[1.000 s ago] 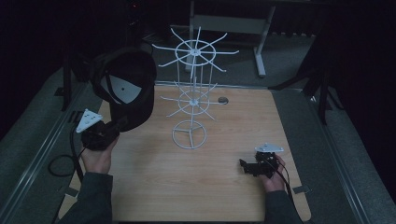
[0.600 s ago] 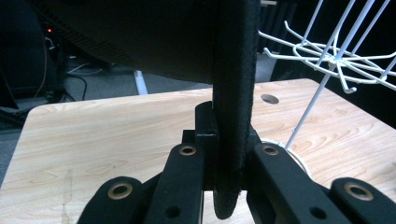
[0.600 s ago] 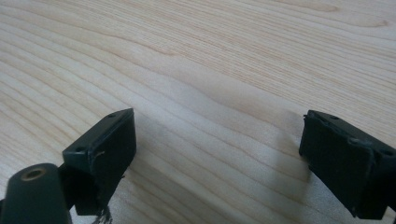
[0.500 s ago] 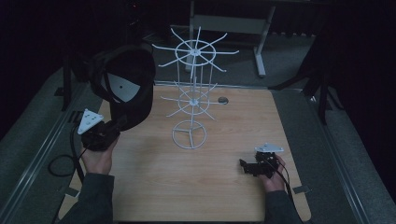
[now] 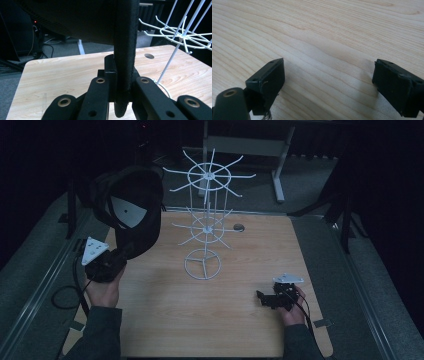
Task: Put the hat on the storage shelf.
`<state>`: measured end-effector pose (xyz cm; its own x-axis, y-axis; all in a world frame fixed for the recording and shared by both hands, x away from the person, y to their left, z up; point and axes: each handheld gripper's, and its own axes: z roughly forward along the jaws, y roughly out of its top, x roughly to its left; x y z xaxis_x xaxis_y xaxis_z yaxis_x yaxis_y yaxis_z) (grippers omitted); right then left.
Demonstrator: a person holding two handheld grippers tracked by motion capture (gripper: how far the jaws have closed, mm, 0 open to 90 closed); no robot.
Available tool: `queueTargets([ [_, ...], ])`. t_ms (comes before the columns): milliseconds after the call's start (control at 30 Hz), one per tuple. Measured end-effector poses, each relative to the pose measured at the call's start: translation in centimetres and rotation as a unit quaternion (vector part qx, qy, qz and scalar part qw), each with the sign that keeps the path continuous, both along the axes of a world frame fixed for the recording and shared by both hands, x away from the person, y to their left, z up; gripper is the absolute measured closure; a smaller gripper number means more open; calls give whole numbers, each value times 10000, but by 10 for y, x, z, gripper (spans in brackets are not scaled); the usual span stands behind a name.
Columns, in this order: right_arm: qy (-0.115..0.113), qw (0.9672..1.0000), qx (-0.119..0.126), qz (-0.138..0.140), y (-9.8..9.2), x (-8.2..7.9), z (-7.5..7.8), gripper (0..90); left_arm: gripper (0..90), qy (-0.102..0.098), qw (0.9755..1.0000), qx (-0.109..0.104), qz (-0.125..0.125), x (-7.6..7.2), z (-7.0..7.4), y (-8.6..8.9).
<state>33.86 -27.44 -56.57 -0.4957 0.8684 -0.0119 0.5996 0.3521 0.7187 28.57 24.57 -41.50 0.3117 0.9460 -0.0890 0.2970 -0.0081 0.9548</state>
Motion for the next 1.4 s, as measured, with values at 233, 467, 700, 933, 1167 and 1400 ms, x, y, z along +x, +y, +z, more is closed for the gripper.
queueTargets([
  [233,2,10000,3,0,0,0,0,108,867,-36,10000,33,27,-1,1,-2],
  [467,1,10000,3,2,0,0,0,108,867,-97,9999,72,53,-3,3,-3],
  [700,2,10000,2,9,0,0,0,108,868,-138,9998,123,58,-3,5,-6],
  [933,2,10000,2,12,0,0,0,108,868,-178,9997,163,59,-4,6,-8],
  [1167,1,10000,3,11,0,0,0,108,867,-235,9995,194,83,-5,6,-9],
  [1400,1,10000,5,7,0,0,0,108,868,-303,9991,302,69,-6,6,-13],
])
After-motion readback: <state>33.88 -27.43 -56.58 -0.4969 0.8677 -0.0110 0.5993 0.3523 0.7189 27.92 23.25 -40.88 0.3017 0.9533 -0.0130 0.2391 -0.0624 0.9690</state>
